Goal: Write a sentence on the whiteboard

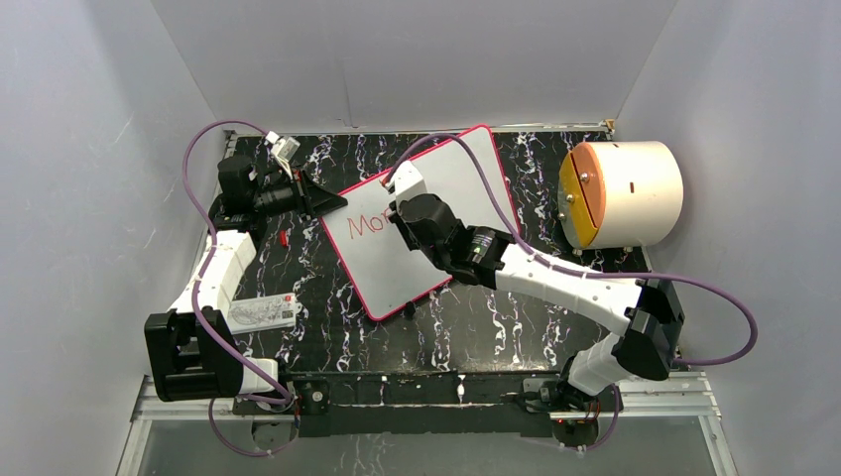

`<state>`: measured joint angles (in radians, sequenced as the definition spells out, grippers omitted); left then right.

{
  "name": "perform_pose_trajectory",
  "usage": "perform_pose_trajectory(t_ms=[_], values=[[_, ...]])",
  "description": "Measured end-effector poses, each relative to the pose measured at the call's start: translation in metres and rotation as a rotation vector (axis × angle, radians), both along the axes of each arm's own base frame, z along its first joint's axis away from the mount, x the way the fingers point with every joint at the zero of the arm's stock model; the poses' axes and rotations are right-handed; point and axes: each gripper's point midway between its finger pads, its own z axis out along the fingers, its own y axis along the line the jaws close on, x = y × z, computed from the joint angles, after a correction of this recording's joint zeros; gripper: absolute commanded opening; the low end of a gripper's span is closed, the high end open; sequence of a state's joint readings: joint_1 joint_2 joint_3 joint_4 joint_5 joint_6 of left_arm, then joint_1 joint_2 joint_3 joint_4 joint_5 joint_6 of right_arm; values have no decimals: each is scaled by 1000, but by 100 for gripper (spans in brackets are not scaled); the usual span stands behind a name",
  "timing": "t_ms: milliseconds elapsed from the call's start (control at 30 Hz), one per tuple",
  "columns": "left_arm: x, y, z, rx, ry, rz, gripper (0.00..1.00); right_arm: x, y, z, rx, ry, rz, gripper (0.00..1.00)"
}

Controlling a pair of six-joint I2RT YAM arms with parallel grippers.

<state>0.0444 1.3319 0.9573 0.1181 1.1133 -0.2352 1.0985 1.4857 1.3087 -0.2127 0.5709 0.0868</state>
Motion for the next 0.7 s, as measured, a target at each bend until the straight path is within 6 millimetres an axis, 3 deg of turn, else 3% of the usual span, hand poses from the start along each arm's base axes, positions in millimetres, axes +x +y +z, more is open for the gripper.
perform_pose_trajectory(t_ms=[233, 700], values=[[0, 0, 0, 0, 0, 0, 0, 2, -1, -12, -8, 27, -1, 0], [1, 0, 0, 0, 0, 1, 0, 4, 1, -17, -6, 45, 9, 0]])
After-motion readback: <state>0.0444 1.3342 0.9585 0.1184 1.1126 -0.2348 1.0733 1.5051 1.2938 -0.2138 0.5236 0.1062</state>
